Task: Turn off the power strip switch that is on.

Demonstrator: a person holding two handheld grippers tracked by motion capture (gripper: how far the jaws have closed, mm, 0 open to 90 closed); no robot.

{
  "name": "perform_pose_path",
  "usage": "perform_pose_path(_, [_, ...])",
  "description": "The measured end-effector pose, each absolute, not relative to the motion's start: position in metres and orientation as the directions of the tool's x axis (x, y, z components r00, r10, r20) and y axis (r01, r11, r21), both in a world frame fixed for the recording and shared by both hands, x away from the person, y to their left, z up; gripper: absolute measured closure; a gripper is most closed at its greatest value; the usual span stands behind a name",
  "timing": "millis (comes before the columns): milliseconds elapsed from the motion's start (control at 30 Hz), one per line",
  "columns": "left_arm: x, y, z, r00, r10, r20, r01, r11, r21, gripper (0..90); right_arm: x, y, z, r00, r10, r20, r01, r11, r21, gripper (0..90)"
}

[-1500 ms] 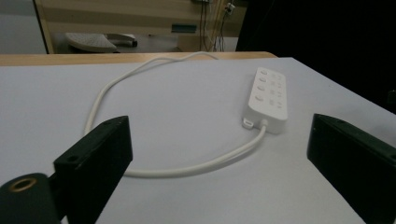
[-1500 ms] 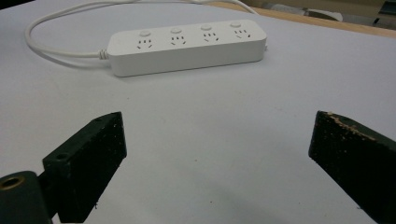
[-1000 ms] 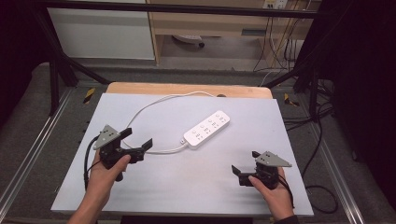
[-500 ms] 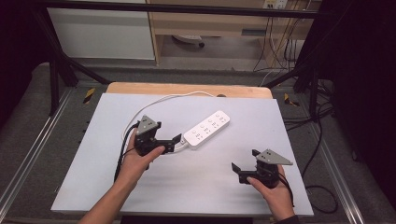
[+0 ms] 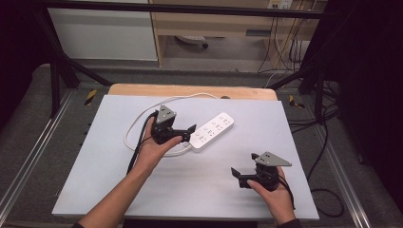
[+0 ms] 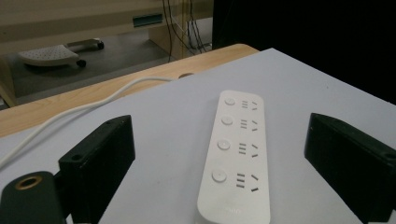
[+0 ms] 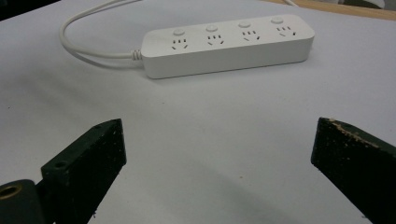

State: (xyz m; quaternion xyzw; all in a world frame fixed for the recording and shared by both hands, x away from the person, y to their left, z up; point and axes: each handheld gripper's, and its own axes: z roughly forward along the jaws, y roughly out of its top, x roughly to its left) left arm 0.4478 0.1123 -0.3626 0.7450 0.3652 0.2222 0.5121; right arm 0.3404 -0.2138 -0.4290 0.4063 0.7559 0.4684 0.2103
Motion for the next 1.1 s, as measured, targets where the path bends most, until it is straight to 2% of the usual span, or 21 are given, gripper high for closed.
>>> perform_pose_path(100, [0.453,0.111,-0.361,0.637,0.768,-0.073,0.334,-0.190,0.923,9.1,0.339,-0.213,-0.429,-0.583,0.810,0.059,0.416,0.235,0.878,3.9])
perform_pose_path(1100, [0.485,0.104,-0.376,0.609,0.788,-0.093,0.359,-0.169,0.918,7.2,0.339,-0.217,-0.430,-0.564,0.822,0.078,0.432,0.214,0.876,4.2])
